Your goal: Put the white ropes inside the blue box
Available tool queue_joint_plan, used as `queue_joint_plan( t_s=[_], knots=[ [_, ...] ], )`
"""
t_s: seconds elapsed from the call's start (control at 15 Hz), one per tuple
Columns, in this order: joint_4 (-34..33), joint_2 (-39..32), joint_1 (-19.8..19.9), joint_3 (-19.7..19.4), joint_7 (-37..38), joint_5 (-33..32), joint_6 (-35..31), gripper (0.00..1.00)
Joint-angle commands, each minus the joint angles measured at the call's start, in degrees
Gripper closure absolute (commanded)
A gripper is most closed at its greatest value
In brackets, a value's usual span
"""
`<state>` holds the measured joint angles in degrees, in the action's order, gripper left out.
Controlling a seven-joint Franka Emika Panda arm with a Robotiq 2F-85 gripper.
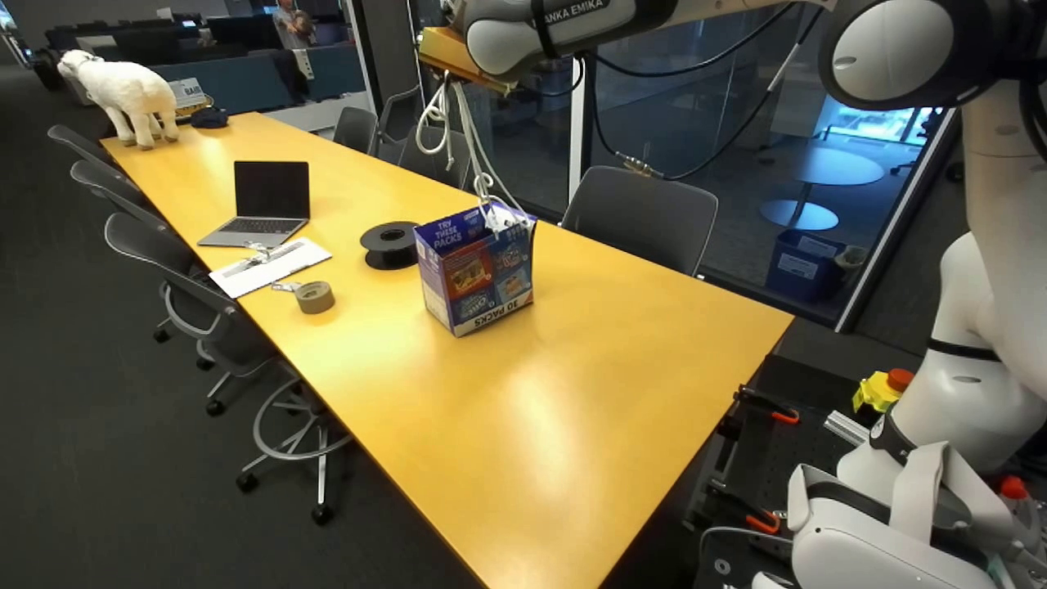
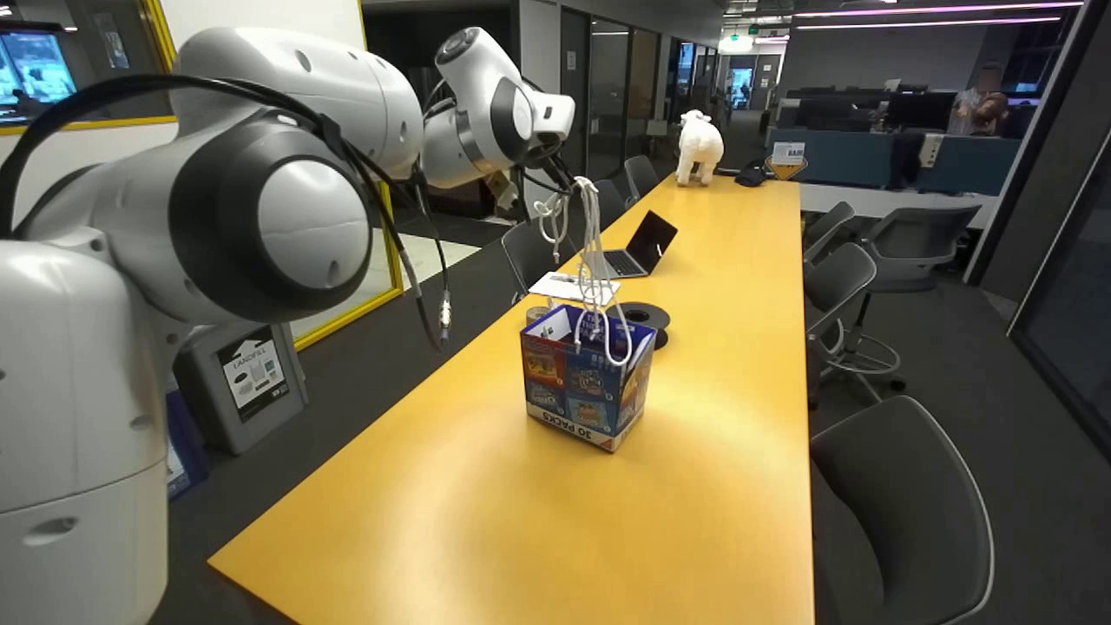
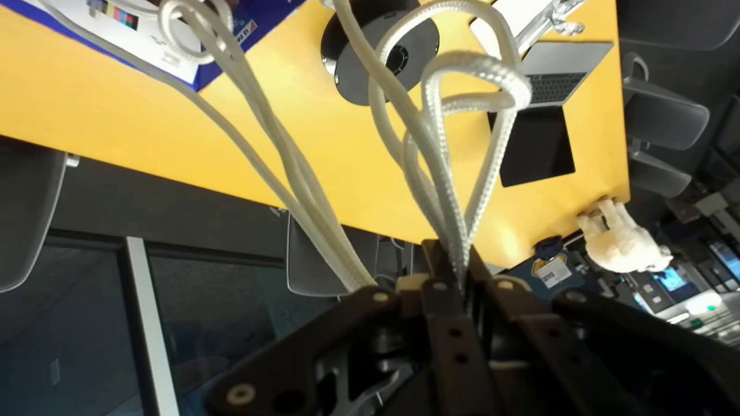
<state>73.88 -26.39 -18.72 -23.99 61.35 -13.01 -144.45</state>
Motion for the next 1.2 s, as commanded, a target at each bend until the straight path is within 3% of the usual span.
queue_joint_plan(
  t_s=[0.0, 0.2, 0.27, 0.53, 1.13],
  knots=[
    [-14.1, -5.8, 1.3, 1.1, 9.2, -7.6, 9.1, 0.93],
    [-21.7, -8.9, 2.9, 2.8, 11.6, -10.7, 15.6, 0.92],
    [-23.6, -10.3, 1.2, -0.1, 11.3, -9.1, 17.0, 0.92],
    [-29.4, -13.9, 3.2, 0.7, 10.0, -7.6, 20.5, 0.92],
    [-32.5, -20.4, 7.3, 3.9, 7.5, -3.4, 22.1, 0.92]
  ],
)
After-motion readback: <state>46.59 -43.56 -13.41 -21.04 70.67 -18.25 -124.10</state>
